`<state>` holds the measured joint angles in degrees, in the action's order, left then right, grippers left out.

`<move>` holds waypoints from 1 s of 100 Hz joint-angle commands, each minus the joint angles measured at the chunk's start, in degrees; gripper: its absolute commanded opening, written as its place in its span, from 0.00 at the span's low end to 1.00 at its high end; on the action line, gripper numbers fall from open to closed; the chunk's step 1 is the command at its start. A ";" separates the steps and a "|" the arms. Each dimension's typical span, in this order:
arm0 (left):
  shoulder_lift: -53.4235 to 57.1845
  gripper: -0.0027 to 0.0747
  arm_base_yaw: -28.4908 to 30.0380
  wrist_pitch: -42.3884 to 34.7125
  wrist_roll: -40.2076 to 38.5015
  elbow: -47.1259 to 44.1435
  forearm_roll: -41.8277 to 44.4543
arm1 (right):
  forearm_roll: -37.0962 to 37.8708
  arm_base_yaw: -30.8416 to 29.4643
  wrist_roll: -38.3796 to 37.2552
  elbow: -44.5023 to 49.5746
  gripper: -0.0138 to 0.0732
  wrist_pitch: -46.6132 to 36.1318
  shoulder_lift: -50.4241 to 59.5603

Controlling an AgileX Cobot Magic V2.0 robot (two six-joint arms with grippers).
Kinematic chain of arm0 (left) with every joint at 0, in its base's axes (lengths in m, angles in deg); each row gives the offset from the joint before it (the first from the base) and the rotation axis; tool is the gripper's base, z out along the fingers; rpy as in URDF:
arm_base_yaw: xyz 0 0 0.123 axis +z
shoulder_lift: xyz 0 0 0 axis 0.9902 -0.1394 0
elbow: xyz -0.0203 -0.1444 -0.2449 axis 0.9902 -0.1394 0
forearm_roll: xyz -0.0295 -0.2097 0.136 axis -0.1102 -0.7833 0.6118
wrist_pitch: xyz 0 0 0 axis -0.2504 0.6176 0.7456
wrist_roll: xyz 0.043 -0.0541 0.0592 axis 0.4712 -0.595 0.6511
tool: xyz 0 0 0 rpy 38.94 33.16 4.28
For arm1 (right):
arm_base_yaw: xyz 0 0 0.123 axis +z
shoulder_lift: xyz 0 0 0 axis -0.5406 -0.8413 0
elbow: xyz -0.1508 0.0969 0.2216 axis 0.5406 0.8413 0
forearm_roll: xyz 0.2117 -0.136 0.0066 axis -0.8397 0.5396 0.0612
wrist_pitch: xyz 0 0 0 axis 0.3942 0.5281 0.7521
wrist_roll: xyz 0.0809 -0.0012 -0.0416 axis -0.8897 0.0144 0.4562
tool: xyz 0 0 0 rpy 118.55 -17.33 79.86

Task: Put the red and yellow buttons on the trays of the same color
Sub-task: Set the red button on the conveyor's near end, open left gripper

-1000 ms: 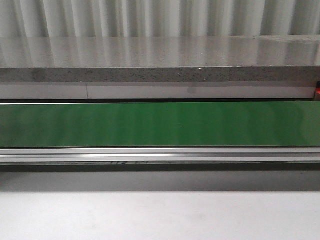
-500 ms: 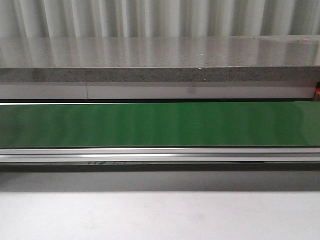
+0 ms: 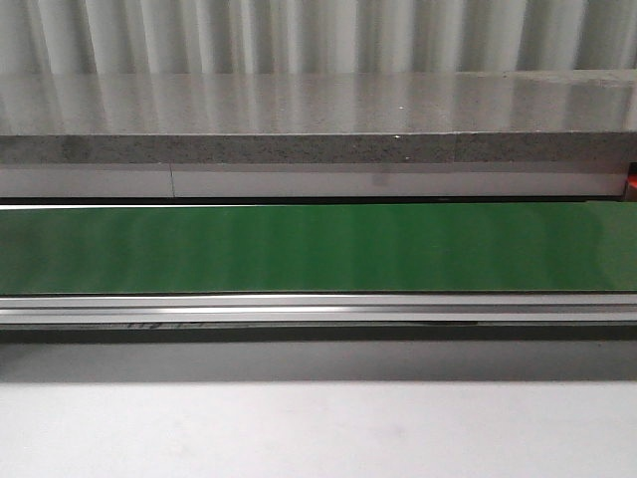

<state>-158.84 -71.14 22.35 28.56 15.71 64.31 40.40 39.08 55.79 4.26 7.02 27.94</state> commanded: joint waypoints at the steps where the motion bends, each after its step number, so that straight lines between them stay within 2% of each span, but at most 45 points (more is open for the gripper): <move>1: 0.66 0.74 2.64 -1.73 -0.77 2.07 0.75 | -0.03 0.01 0.54 -1.52 0.08 -3.62 -0.57; 23: -4.75 0.74 7.07 -0.58 -0.65 2.16 0.91 | -0.03 0.01 0.54 -1.52 0.08 -3.62 -0.57; 74: -21.67 0.74 7.30 4.17 -0.18 14.50 0.48 | -0.03 0.01 0.54 -1.52 0.08 -3.62 -0.57; 100: -25.59 0.74 7.30 4.16 -0.18 16.06 -0.03 | -0.03 0.01 0.54 -1.52 0.08 -3.62 -0.57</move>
<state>-186.75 -63.84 27.25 28.45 29.91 65.52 40.40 39.08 55.79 4.26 7.02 27.94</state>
